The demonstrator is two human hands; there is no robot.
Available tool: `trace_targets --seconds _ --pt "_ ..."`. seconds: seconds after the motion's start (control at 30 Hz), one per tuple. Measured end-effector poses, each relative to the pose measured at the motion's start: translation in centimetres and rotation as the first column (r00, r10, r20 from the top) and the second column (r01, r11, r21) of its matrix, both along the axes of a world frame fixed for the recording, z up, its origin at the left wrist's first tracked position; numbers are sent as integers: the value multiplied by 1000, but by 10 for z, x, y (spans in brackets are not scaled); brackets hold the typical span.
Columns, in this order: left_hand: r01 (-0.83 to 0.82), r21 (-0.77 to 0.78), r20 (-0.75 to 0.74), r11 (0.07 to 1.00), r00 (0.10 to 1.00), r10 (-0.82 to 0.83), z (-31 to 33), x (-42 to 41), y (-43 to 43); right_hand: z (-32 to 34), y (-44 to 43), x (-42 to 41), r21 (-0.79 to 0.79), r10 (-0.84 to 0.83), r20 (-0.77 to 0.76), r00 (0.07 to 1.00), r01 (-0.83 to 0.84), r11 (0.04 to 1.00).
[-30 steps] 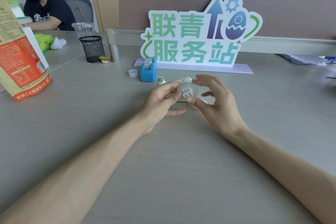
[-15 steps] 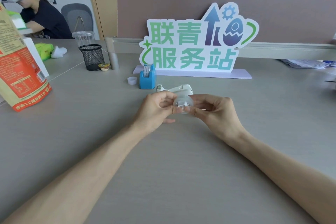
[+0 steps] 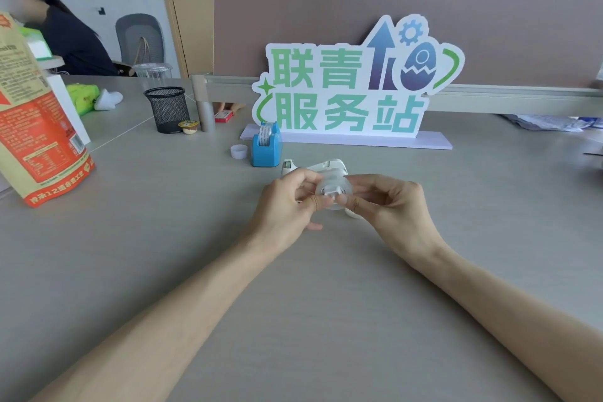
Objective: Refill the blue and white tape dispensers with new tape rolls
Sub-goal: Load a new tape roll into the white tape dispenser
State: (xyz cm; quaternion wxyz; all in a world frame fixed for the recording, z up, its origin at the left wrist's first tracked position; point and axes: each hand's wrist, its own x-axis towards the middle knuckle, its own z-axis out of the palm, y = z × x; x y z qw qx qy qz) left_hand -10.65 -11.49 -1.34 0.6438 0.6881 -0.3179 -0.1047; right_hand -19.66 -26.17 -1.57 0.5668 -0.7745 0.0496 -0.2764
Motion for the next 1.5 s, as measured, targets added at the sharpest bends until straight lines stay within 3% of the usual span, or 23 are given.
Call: trace_targets --seconds 0.13,0.27,0.43,0.8,1.0,1.17,1.3,1.4,1.5 --pt "59 5 49 998 997 -59 5 2 6 4 -1 -2 181 74 6 997 -73 981" --pt "177 65 79 982 980 -182 11 3 12 9 -5 -3 409 180 -51 982 -144 901" --pt "58 179 351 982 929 -119 9 0 10 9 -7 -3 491 257 -76 963 -188 851" --pt "-43 23 309 999 950 33 14 -2 12 14 -5 -5 454 320 -103 942 -241 858" --pt "-56 7 439 998 897 47 5 2 8 12 -7 -4 397 325 -110 939 -259 881" --pt "-131 9 606 991 789 98 0 0 7 10 -8 -3 391 317 -88 944 -260 883" --pt "-187 -31 642 982 749 163 0 -3 6 9 -8 -3 392 331 -88 940 -273 879" --pt "-232 -56 624 971 751 216 0 -6 5 9 -6 -2 382 315 -83 945 -262 886" --pt "-267 -34 501 963 829 248 1 -7 5 8 -3 -3 277 264 -93 960 -229 933"
